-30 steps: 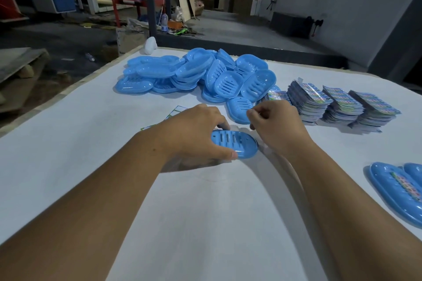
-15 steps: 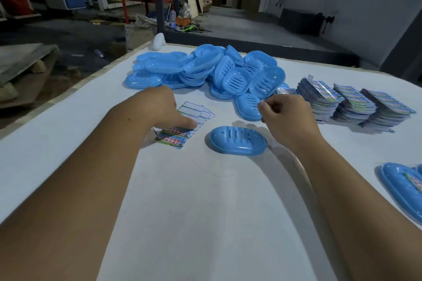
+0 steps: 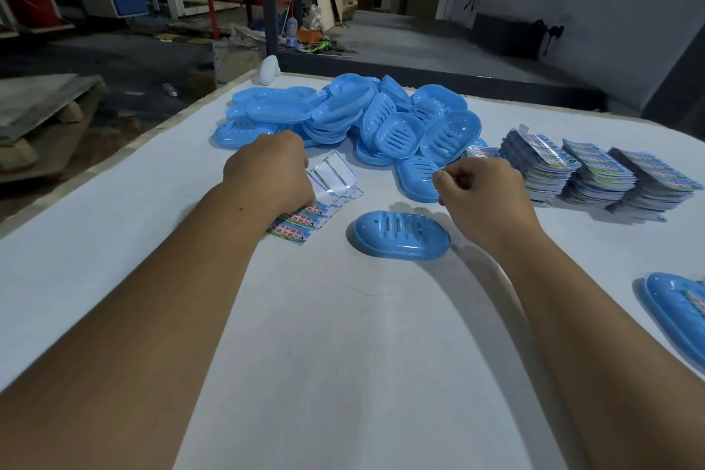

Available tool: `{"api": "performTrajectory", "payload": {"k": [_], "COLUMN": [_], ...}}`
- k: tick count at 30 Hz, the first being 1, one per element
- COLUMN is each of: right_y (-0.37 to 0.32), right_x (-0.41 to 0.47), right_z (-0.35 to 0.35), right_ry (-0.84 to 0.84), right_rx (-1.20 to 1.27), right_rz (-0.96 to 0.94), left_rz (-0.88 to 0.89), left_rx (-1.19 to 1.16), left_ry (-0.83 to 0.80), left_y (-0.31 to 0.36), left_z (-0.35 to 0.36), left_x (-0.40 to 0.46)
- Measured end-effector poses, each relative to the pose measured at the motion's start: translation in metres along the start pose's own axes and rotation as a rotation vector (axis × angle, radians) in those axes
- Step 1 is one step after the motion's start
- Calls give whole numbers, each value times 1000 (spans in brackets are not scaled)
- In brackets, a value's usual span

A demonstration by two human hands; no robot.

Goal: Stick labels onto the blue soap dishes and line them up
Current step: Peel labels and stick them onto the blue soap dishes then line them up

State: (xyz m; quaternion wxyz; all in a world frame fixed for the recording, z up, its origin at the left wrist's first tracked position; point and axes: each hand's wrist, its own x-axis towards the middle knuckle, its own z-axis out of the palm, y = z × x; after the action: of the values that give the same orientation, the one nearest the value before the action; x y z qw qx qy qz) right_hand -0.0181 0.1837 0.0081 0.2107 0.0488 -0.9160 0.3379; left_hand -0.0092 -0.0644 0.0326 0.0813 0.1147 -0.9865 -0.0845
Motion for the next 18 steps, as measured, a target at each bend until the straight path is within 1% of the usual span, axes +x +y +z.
{"api": "performTrajectory", "payload": {"k": [6, 14, 18], "right_y": [-1, -3, -3], "right_x": [0, -2, -3], "right_z": [1, 0, 0], "right_ry": [-17, -31, -39], "right_rx": [3, 4, -2], "right_rz": [7, 11, 10], "left_rz": [11, 27, 8], "left_rx": [-38, 119, 144], "left_ry": [31, 125, 144], "left_y": [-1, -2, -2], "left_z": [5, 4, 6], "left_x": [5, 0, 2]}}
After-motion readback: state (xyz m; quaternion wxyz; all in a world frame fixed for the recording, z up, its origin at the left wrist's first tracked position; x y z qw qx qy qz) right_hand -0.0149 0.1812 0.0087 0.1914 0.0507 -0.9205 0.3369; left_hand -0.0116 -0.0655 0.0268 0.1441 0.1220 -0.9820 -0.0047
